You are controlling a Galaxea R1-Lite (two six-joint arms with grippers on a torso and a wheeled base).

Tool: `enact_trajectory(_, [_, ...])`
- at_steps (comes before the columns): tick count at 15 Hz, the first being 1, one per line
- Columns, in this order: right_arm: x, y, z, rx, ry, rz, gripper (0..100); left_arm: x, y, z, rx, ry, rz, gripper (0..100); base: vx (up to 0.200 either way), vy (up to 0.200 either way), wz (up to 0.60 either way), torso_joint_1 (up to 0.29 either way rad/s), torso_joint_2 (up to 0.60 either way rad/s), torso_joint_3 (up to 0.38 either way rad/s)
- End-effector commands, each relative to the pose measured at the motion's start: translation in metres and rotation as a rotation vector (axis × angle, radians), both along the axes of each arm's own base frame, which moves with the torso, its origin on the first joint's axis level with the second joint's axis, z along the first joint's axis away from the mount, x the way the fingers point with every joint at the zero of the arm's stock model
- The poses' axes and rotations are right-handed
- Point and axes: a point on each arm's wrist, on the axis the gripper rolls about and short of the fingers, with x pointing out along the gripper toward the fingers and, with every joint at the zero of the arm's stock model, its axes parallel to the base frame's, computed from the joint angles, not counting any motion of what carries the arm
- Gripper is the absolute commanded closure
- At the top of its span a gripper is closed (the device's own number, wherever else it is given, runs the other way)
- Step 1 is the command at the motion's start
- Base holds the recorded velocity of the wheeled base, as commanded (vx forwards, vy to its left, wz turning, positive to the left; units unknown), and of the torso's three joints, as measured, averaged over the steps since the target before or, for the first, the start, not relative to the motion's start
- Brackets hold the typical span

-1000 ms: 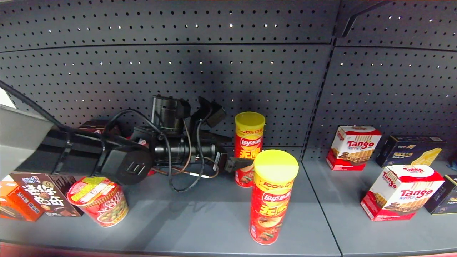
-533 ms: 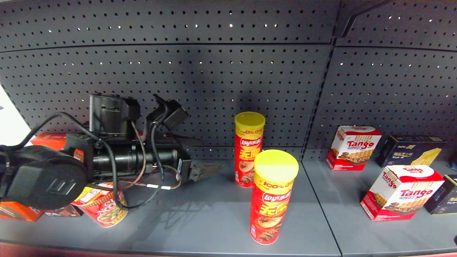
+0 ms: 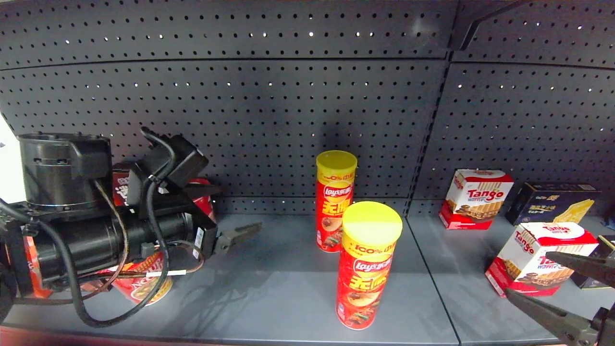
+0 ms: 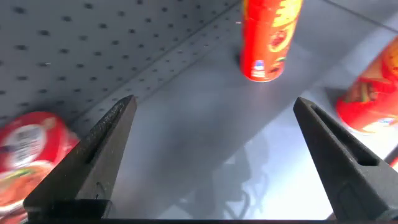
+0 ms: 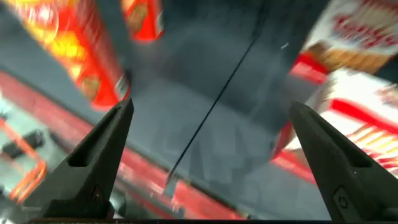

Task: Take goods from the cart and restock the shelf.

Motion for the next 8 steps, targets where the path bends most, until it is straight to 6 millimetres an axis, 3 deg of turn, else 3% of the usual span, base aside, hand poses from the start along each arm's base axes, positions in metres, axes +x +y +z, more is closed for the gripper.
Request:
enact_trajectory(1, [-0.001,0.006,-0.013,-0.032,0.049,0.044,0,-0.006,0.003,0.005,-0.006,-0.019,0.018,0,0.0,0.0,0.0,0.0,0.0,0.0])
enact_trajectory(5, [0.003,0.01,-0.018,-0.043,0.088,0.063,0,-0.007,0.004,0.021,-0.019,-0.081,0.033,0,0.0,0.0,0.0,0.0,0.0,0.0])
enact_trajectory(8, [0.004,0.012,-0.031,-0.044,0.13,0.134,0,-0.04,0.015,0.016,-0.004,-0.088,0.067,0,0.0,0.0,0.0,0.0,0.0,0.0])
